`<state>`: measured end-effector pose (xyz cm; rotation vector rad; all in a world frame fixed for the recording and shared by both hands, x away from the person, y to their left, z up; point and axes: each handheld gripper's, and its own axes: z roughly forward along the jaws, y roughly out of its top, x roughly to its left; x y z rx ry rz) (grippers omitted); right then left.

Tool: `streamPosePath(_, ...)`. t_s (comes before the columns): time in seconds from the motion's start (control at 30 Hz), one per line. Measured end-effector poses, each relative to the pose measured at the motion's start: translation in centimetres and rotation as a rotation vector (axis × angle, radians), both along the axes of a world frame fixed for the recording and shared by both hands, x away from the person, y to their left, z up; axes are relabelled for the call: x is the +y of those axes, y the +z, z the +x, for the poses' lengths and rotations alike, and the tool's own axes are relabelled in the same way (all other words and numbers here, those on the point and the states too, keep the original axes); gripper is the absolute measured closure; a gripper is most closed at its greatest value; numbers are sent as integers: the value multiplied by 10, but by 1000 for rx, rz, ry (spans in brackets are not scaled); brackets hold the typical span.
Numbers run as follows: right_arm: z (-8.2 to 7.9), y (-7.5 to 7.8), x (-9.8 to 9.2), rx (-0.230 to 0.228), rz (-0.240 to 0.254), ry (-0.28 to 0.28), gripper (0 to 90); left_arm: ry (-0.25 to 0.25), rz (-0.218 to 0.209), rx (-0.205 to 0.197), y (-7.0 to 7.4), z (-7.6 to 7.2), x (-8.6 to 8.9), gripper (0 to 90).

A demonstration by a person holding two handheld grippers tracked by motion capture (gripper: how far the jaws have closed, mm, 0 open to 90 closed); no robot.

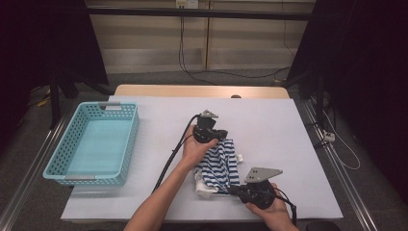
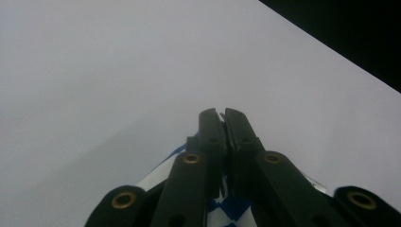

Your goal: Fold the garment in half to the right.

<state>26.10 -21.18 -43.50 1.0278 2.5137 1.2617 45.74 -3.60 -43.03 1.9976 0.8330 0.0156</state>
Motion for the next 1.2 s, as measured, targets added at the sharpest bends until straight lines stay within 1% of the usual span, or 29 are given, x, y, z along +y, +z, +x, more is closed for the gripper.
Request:
streamPosePath(0.03, 0, 0, 0, -5, -5, -1, 889, 0, 0, 0, 0, 0, 0, 864)
streamPosePath(0.1, -1, -1, -1, 3, -10, -4, 889, 3, 3, 3, -2, 0, -2, 864)
streamPosePath(0.17, -2, -5, -6, 21, -14, -12, 890, -22, 6, 9, -2, -1, -6, 864)
streamPosePath(0.2, -3, -6, -8, 23, -18, -15, 891, -17, 6, 11, -2, -2, -8, 865)
streamPosePath(0.23, -4, -6, -10, 38, -16, -21, 891, -22, 13, 12, -2, -2, -9, 865)
streamPosePath(0.27, -5, -7, -12, 34, -16, -23, 891, -38, 7, 10, -2, -2, -9, 865)
streamPosePath(0.3, -7, -6, -13, 35, -17, -26, 891, -29, 1, 7, -2, -3, -11, 865)
streamPosePath(0.33, -8, -7, -14, 35, -16, -27, 891, -23, 12, 0, -2, -3, -12, 865)
streamPosePath(0.37, -7, -7, -15, 31, -11, -26, 891, -33, 21, -1, -3, -3, -13, 865)
streamPosePath(0.4, -7, -7, -15, 34, -15, -29, 891, -21, 20, 5, -5, -2, -15, 864)
streamPosePath(0.47, -6, -8, -14, 30, -32, -29, 891, -21, 28, 9, -7, -1, -16, 864)
streamPosePath(0.53, -5, -9, -14, 28, -42, -30, 890, -24, 33, 5, -9, 0, -17, 862)
streamPosePath(0.57, -4, -10, -14, 27, -51, -31, 890, -14, 38, 14, -10, 0, -18, 858)
streamPosePath(0.6, -4, -11, -15, 29, -51, -38, 887, -6, 41, 14, -11, 0, -18, 845)
streamPosePath(0.63, -3, -11, -15, 31, -52, -38, 884, -8, 41, 15, -11, 1, -17, 821)
streamPosePath(0.7, -3, -11, -15, 22, -57, -35, 858, 1, 36, -1, -10, 1, -15, 773)
streamPosePath(0.77, -3, -12, -15, 28, -55, -36, 773, 6, 26, 6, -8, 2, -12, 673)
streamPosePath(0.8, -3, -12, -15, 28, -55, -36, 773, 6, 26, 6, -8, 2, -12, 619)
streamPosePath(0.83, -2, -10, -16, 21, -55, -42, 672, 3, 13, -9, -6, 2, -7, 573)
streamPosePath(0.87, -2, -10, -16, 21, -55, -42, 672, 3, 13, -9, -6, 2, -7, 533)
streamPosePath(0.9, -2, -8, -18, 20, -43, -57, 597, 10, -4, -2, -3, 2, -2, 455)
streamPosePath(0.93, -2, -7, -19, 17, -42, -58, 575, 19, -7, -8, -2, 2, 2, 393)
streamPosePath(0.97, -2, -5, -20, 11, -35, -60, 552, 26, -22, -9, 0, 2, 5, 351)
streamPosePath(1.03, -1, -2, -23, 7, -6, -71, 495, 36, -34, -27, 2, 1, 12, 292)
streamPosePath(1.07, 0, -1, -25, -4, -10, -80, 457, 42, -34, -31, 3, 1, 15, 242)
streamPosePath(1.1, 0, -1, -25, -4, -10, -80, 457, 42, -34, -31, 3, 1, 15, 191)
streamPosePath(1.13, 3, 3, -28, -26, 1, -103, 433, 56, -25, -42, 5, 2, 21, 148)
streamPosePath(1.17, 5, 5, -29, -36, 0, -104, 431, 53, -20, -43, 5, 2, 25, 125)
streamPosePath(1.2, 8, 8, -29, -54, -3, -113, 424, 58, -18, -61, 6, 2, 28, 97)
